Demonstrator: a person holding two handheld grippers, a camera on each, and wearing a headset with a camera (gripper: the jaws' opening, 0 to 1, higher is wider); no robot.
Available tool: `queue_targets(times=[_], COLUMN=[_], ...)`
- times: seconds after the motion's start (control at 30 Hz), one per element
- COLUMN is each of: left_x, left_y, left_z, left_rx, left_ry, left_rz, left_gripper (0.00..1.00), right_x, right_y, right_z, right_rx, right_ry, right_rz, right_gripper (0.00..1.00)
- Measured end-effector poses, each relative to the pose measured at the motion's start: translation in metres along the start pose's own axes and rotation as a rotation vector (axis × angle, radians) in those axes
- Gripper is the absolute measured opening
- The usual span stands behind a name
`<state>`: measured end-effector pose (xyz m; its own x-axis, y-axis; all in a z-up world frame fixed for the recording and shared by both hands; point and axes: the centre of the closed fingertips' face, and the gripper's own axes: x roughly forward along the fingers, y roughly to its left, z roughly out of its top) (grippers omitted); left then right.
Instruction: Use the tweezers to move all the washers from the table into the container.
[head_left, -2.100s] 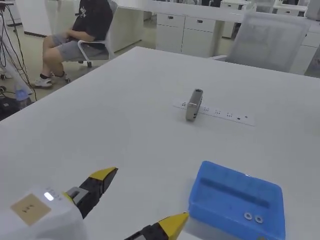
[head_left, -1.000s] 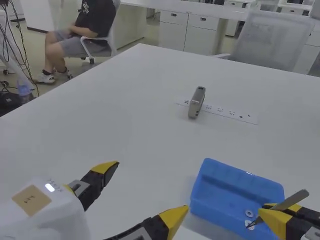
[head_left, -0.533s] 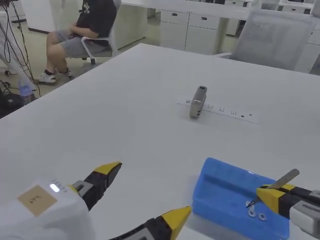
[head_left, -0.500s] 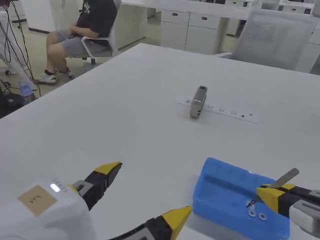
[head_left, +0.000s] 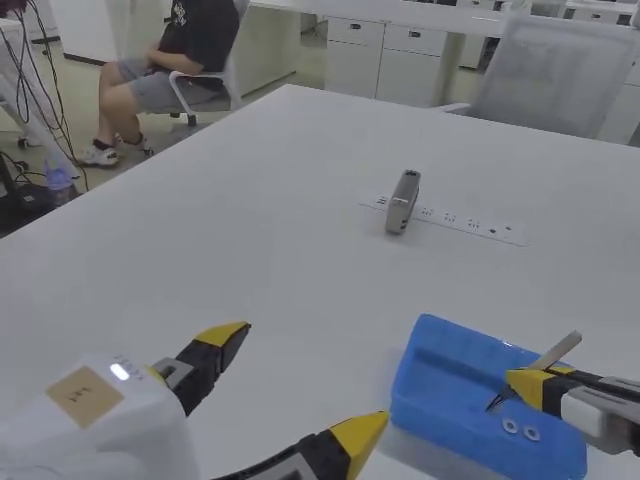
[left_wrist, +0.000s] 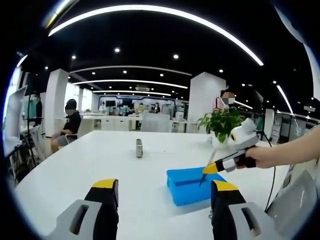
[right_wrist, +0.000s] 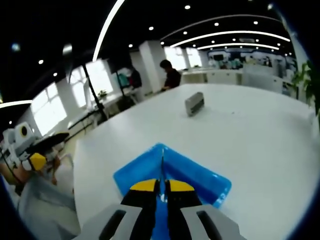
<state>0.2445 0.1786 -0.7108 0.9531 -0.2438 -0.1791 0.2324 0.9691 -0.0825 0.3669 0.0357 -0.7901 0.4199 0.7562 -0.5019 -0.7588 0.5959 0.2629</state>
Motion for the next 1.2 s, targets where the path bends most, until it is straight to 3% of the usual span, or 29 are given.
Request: queue_targets(times=[0.23,0.9,1.2], left_x=[0.000,0.001,0.001], left_y=[0.000,-0.001,-0.001], left_z=[-0.001,-0.002,-0.002], left_rx=[0.002,0.004,0.005], left_ry=[0.003,0.009,0.010], left_rz=[-0.002,-0.005,-0.006], left_gripper=[0.76,0.76,0.76], right_x=[0.009,0.013,-0.010], right_y=[-0.012,-0.017,0.000], right_z=[-0.009,-0.014,0.001], right_rx=[0.015,-0.022,-0.046], right_ry=[0.029,0.055,-0.034], right_rz=[-0.003,-0.024,-0.017], right_gripper=[0.03,0.04,0.04])
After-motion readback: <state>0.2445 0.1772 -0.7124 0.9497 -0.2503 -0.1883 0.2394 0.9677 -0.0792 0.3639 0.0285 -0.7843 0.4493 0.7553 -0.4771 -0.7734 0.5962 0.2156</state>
